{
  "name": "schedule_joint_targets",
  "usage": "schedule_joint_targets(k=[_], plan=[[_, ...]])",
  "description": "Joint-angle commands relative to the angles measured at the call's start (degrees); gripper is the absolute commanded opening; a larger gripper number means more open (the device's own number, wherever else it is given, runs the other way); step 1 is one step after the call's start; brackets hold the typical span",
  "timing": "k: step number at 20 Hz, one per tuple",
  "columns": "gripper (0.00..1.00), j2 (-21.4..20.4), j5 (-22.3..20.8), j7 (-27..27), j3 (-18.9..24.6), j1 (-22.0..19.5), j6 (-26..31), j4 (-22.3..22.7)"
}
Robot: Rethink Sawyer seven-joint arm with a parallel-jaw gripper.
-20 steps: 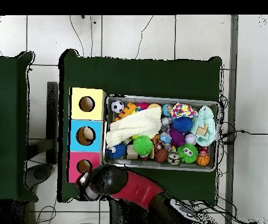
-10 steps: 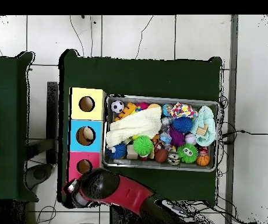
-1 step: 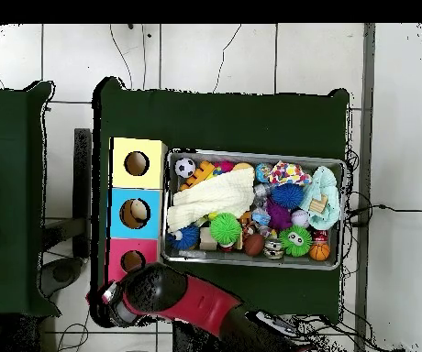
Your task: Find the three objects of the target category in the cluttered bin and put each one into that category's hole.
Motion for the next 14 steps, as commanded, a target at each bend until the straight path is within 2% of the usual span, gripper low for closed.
schedule_joint_targets(k=[1, 5, 10, 14], plan=[[0.00, -0.2, 3.1, 6.0, 3.0, -1.8, -4.5, -4.4], [0.00, -0.4, 2.7, 6.4, 1.8, -1.3, -4.4, -5.2], [0.00, -0.3, 3.8, 7.3, 3.8, -2.1, -7.7, -3.3], [0.00, -1.6, 4.1, 8.1, 3.2, -1.5, -6.5, -3.9]])
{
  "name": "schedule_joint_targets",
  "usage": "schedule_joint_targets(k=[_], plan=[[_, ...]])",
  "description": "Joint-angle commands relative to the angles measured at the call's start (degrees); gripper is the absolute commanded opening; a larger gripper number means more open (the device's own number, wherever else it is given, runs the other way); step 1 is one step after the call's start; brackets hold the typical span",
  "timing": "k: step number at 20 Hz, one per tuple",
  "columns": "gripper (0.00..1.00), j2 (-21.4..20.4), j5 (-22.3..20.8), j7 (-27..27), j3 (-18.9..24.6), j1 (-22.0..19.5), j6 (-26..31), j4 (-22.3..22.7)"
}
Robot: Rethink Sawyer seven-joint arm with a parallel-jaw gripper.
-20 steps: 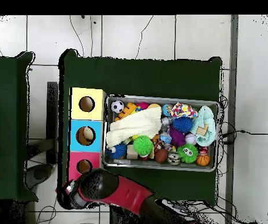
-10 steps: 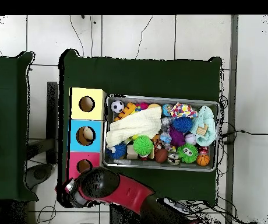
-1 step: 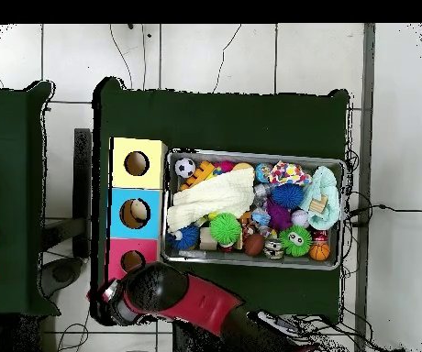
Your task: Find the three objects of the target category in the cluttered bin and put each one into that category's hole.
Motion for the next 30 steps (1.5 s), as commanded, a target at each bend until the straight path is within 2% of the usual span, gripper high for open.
schedule_joint_targets(k=[1, 8, 19, 22, 30], plan=[[0.00, -1.8, 4.2, 8.4, 2.8, -0.9, -4.9, -4.1], [0.00, -3.4, 2.3, 9.9, -2.2, 3.1, 2.2, -9.6], [0.00, -1.6, -0.3, 9.1, -7.1, 5.8, 6.3, -15.1], [0.00, -1.4, -2.2, 9.1, -9.5, 7.0, 8.0, -16.9], [0.00, -1.0, -6.0, 8.8, -14.3, 9.0, 10.9, -17.7]])
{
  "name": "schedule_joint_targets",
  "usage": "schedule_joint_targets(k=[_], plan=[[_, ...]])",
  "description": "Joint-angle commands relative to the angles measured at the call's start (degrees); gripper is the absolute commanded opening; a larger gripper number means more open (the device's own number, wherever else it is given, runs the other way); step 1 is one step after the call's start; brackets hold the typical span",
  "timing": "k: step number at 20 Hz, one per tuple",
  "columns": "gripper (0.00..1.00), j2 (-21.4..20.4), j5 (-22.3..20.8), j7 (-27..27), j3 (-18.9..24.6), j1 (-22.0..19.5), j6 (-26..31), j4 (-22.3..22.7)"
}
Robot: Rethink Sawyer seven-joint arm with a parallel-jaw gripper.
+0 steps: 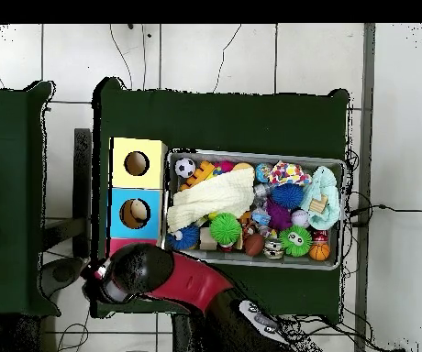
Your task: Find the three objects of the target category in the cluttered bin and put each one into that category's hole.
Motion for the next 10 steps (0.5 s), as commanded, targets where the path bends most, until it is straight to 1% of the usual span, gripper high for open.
schedule_joint_targets(k=[1, 6, 10], plan=[[0.00, 1.3, -3.9, 8.8, -6.4, 0.8, 6.3, -7.9], [0.00, 0.5, -4.2, 8.6, -6.9, 1.0, 7.7, -6.8], [0.00, 0.0, -2.5, 8.2, -5.9, 1.1, 7.4, -4.4]])
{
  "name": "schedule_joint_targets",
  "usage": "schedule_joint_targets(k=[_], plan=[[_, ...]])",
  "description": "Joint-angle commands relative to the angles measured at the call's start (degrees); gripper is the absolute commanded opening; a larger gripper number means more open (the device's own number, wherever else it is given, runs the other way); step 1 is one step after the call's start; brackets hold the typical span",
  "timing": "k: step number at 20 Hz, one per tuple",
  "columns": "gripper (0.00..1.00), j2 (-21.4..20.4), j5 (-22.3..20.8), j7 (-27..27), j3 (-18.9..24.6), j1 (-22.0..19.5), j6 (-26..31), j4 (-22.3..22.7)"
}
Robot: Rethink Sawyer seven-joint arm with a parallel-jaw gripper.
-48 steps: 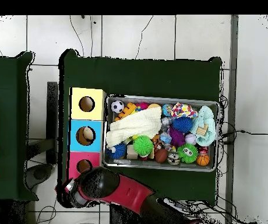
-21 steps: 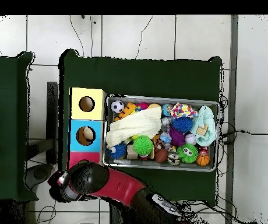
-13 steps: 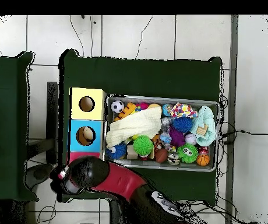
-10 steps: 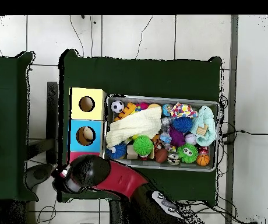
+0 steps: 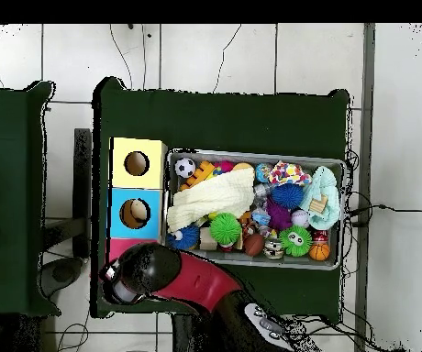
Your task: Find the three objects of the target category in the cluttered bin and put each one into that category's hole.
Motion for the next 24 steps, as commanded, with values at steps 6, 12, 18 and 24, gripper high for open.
schedule_joint_targets(k=[6, 12, 18, 24], plan=[[0.00, 0.9, 1.7, 7.4, -0.6, 0.4, 0.6, -0.9], [1.00, 1.3, 1.9, 6.0, 0.5, 0.1, -2.9, -0.6], [1.00, 1.0, 2.4, 4.8, 1.9, -0.6, -5.2, 0.0], [1.00, 0.9, 2.6, 5.5, 1.2, -0.5, -3.8, -0.7]])
